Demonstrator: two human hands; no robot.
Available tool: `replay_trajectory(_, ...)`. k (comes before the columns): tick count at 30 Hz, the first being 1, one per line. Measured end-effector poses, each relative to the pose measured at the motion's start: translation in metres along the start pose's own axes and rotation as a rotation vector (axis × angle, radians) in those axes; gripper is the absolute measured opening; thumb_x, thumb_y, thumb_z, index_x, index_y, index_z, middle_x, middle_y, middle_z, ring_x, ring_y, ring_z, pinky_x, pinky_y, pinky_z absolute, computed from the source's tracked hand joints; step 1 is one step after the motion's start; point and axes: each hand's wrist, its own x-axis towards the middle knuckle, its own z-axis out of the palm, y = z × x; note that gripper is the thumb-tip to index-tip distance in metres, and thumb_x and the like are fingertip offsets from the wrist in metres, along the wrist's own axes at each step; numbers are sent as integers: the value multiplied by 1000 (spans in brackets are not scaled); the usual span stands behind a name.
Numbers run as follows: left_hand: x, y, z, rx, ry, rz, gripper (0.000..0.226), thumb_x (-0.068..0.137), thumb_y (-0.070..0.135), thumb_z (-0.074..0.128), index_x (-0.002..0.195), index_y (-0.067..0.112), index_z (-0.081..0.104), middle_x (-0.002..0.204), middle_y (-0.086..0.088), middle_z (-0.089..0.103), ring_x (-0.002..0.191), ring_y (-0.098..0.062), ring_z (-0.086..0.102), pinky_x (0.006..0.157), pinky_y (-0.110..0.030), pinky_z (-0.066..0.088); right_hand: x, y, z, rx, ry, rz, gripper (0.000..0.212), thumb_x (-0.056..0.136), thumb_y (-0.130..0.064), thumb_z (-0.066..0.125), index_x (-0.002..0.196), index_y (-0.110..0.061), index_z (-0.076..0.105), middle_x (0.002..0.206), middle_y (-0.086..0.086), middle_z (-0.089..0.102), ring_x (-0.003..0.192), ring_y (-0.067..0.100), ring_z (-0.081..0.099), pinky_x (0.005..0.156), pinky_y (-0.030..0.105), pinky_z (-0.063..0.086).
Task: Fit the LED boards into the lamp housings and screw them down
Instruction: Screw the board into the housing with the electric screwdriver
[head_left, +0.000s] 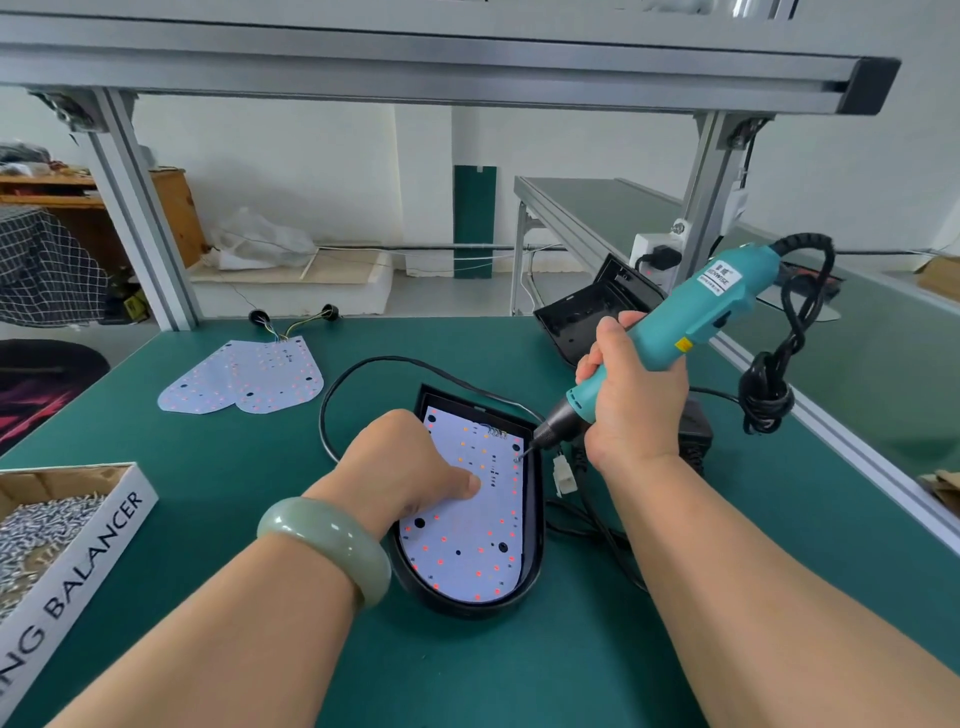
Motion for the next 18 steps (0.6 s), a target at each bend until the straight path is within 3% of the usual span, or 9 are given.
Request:
replay_trajectory(9, 1, 3, 0, -14, 27, 10, 54, 68, 40, 79, 59, 14, 33, 48, 2, 34, 40, -15, 31, 33, -19, 19, -1, -1, 13, -31, -74, 15, 27, 87, -1, 62, 73, -16, 45, 52, -4, 45, 37, 11, 40, 45, 21, 37)
replay_trajectory(12, 1, 3, 0, -29, 40, 13, 51, 68, 38, 80, 60, 13, 35, 47, 1, 37, 39, -15, 33, 26, -17, 20, -5, 0, 21, -83, -133, -20, 28, 86, 1, 62, 72, -17, 44, 48, -11, 47, 36, 9, 40, 42, 20, 35)
replay_trajectory(18, -1, 3, 1, -15, 42, 8, 51, 68, 38, 79, 61, 14, 35, 50, 1, 36, 42, -15, 33, 36, -20, 22, -13, -2, 21, -135, -180, -68, 21, 82, -5, 63, 76, -16, 46, 50, -12, 47, 38, 10, 41, 41, 20, 36)
